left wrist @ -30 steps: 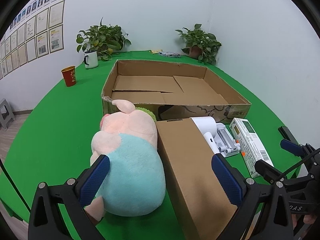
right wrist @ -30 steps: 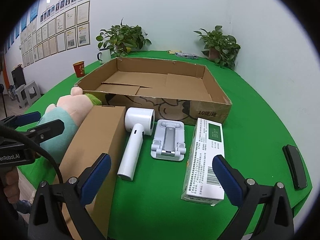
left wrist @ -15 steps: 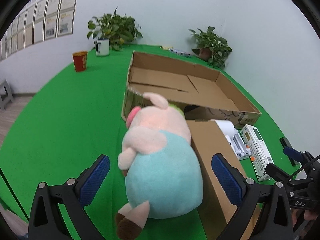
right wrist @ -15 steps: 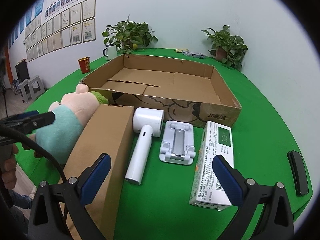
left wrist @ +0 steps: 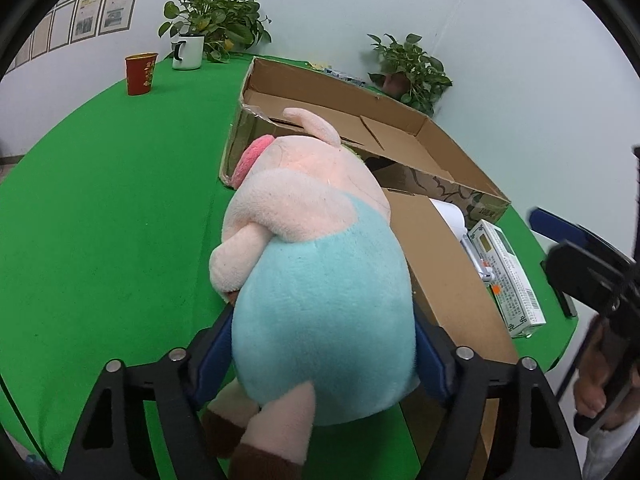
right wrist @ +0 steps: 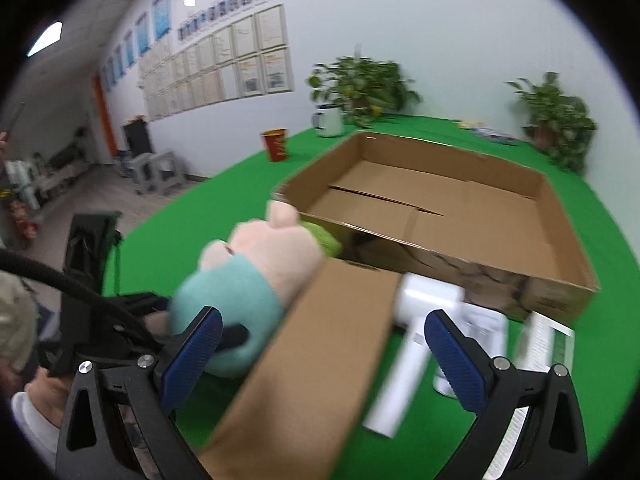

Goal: Organize objects
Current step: 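Lift the plush pig with the left tool while the right tool grips it too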

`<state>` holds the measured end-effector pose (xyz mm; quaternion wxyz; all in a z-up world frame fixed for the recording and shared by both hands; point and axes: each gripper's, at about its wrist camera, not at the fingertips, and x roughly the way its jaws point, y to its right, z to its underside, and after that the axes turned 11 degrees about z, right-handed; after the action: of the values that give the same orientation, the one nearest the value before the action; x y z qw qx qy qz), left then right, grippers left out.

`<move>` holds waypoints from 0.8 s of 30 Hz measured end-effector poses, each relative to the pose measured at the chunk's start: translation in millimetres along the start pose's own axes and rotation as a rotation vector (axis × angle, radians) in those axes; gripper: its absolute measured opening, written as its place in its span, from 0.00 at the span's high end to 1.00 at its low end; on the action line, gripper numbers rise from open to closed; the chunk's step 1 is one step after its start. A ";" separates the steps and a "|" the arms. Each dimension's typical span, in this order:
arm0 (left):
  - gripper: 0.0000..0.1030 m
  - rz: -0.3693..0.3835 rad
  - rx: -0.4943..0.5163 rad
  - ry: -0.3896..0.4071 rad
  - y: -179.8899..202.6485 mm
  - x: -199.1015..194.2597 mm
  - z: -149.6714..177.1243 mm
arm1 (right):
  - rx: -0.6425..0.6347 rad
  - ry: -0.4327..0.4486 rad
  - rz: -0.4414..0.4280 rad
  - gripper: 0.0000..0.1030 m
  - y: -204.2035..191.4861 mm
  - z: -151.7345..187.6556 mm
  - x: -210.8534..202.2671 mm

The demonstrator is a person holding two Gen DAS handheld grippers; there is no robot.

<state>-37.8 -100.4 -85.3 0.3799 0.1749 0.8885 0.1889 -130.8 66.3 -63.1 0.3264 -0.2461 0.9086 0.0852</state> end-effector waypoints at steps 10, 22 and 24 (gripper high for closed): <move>0.31 -0.008 -0.054 0.028 -6.7 -47.7 29.2 | -0.099 -0.132 -0.236 0.01 -41.6 -32.6 61.0; 0.31 -0.011 -0.070 0.061 -9.7 -53.0 42.7 | 0.085 -0.348 -0.244 0.00 -58.3 -18.9 80.5; 0.31 -0.014 -0.071 0.063 -10.4 -52.5 44.3 | 0.070 -0.371 -0.202 0.00 -67.4 -14.7 79.7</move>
<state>27.5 -124.3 -86.6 0.3589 0.1488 0.8940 0.2232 -158.0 -27.9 -102.0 0.5031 -0.3045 0.8062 0.0645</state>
